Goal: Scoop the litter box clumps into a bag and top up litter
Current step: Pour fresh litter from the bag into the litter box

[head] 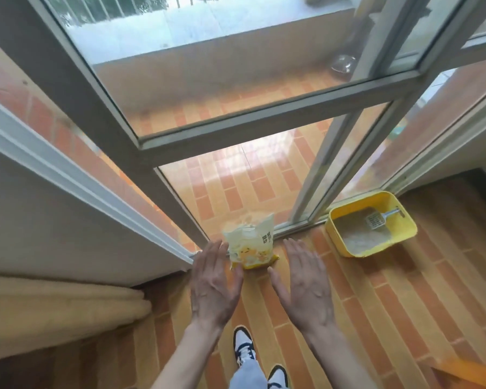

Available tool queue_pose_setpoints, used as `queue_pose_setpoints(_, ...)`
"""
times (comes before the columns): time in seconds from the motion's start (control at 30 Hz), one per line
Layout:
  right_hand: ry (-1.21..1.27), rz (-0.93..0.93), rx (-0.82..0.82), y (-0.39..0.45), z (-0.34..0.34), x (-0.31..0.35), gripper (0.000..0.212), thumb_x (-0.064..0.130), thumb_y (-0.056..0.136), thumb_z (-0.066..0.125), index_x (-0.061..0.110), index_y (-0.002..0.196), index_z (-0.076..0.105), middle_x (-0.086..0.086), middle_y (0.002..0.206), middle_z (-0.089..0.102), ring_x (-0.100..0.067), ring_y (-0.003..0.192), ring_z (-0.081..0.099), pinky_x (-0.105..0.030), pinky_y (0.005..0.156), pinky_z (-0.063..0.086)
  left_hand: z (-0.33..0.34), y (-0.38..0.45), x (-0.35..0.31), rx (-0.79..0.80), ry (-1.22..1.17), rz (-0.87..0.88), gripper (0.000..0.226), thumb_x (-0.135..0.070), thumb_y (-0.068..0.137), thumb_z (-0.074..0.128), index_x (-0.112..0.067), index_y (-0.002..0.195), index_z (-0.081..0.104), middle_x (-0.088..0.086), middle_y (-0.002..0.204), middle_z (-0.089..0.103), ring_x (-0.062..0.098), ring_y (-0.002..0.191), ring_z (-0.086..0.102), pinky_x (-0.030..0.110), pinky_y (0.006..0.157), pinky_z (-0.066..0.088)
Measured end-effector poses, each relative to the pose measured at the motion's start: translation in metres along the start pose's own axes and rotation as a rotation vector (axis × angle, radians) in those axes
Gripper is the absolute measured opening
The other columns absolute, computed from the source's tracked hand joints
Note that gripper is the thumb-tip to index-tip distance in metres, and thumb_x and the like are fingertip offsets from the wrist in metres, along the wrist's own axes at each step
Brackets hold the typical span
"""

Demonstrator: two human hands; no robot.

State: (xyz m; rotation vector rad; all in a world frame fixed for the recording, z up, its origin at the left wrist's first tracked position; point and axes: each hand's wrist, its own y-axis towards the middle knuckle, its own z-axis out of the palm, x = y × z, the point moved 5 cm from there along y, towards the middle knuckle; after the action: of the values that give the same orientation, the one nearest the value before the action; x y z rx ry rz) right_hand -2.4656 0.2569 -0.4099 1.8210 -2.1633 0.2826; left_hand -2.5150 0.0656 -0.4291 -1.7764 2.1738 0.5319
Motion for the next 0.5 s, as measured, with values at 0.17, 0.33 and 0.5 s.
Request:
queue_pose_setpoints(0.17,0.023,0.004,0.031,0.039,0.07,-0.024,0.066,0.058,0.1,0.039,0.014,0.15,0.042,-0.003,0.15,0.048,-0.023,0.144,0.04,-0.046,0.118,0.033,0.072,0.034,0.022,0.05,0.003,-0.001,0.053,-0.043,0.1,0.056,-0.012,0.143,0.057,0.007,0.146,0.059,0.026,0.139,0.051,0.052,0.114,0.043)
queue_pose_setpoints(0.33,0.04,0.004,0.041,0.073,0.15,-0.057,0.064,0.055,0.1,0.046,0.017,0.151,0.042,0.001,0.153,0.047,-0.016,0.147,0.036,-0.044,0.122,0.03,0.15,0.058,0.054,0.082,0.01,-0.021,0.054,-0.045,0.1,0.051,-0.013,0.144,0.056,0.007,0.146,0.058,0.025,0.14,0.049,0.052,0.113,0.043)
queue_pose_setpoints(0.5,0.023,-0.047,0.031,0.114,0.234,-0.096,0.061,0.05,0.098,0.052,0.016,0.148,0.045,-0.002,0.149,0.051,-0.021,0.144,0.041,-0.041,0.121,0.028,0.231,0.083,0.086,0.056,0.012,-0.05,0.057,-0.046,0.101,0.046,-0.013,0.148,0.05,0.007,0.143,0.06,0.027,0.137,0.051,0.05,0.114,0.043)
